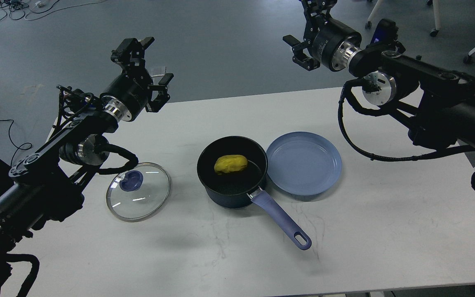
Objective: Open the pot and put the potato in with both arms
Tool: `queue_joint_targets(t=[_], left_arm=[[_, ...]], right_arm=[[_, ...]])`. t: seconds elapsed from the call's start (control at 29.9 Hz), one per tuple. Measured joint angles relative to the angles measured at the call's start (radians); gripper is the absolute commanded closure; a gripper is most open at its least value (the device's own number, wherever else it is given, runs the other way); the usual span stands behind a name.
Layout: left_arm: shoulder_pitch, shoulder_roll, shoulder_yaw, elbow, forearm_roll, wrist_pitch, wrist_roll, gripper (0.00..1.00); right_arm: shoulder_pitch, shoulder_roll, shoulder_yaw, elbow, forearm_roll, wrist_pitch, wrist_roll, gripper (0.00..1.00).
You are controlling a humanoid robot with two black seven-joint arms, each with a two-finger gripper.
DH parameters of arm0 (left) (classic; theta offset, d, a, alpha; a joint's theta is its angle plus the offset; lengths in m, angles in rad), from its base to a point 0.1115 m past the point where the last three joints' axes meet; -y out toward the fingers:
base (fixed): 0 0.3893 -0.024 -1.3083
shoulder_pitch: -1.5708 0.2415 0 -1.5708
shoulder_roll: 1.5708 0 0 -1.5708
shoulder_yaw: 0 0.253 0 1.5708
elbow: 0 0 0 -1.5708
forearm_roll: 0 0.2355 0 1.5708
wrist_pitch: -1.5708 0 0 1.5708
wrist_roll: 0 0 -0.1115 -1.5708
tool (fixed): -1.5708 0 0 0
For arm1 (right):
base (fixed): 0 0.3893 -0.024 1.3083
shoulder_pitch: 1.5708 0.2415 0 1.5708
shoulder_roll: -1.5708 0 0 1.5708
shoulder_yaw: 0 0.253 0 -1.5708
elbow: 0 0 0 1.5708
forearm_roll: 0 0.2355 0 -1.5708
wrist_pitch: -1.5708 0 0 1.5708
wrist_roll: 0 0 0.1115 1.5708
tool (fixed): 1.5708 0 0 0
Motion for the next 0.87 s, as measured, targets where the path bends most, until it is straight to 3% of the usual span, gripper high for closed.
queue_joint_targets(t=[0.1,0.37,0.87], left_arm=[[0.0,-0.004,0.003,0.001,0.0,0.0,0.0,0.02],[-0.003,-0.012,0.003,0.003,0.0,0.004,0.0,0.02],[-0.003,-0.033,0.003,0.024,0.003,0.005,-0.001,0.02]], right_arm=[[-0.017,-0.005,0.001,0.022,0.001,0.002,-0.042,0.0],[-0.065,-0.006,0.004,0.036,0.073,0.02,-0.093,0.0],[-0.146,-0.021,0.038,0.062,0.08,0.029,-0.087,0.0]])
